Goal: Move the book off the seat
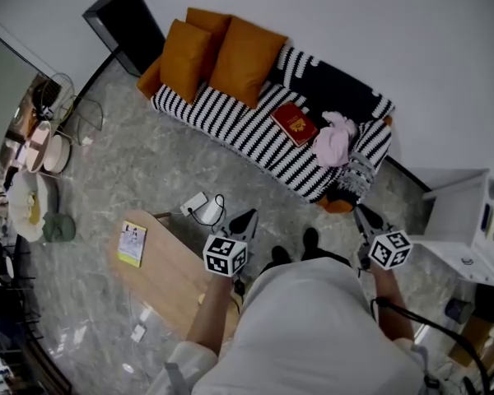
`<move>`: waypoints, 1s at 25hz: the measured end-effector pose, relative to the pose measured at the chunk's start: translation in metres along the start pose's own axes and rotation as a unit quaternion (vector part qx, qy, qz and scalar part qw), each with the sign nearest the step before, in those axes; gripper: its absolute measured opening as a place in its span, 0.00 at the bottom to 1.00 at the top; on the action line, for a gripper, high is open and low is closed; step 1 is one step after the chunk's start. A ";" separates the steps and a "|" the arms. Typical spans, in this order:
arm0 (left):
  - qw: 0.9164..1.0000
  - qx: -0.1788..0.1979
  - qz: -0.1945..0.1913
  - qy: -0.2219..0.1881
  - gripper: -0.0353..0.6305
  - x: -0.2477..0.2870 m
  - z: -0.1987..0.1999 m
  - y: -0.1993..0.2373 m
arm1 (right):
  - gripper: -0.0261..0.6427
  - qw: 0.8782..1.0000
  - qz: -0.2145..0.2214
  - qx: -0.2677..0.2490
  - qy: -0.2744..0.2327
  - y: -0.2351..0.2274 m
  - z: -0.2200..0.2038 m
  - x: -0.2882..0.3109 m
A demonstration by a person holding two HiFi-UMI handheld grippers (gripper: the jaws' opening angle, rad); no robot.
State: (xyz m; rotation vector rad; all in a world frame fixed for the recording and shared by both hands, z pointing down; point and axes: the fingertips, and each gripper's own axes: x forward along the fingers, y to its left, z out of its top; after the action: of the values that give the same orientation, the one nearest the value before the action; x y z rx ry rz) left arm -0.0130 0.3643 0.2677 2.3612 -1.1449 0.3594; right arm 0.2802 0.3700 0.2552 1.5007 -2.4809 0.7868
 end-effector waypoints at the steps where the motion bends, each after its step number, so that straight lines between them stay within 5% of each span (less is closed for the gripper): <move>1: 1.000 -0.001 0.000 0.000 0.06 0.000 0.000 0.001 | 0.11 1.000 0.001 0.000 0.000 0.001 0.000 0.001; 25: 0.999 -0.025 0.041 0.008 0.06 0.061 0.034 0.050 | 0.11 0.999 0.037 -0.013 0.025 -0.038 0.046 0.103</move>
State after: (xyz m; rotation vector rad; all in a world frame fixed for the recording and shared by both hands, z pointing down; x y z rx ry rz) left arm -0.0143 0.2795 0.2811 2.2685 -1.2324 0.3735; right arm 0.2686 0.2519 0.2681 1.3704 -2.5135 0.7904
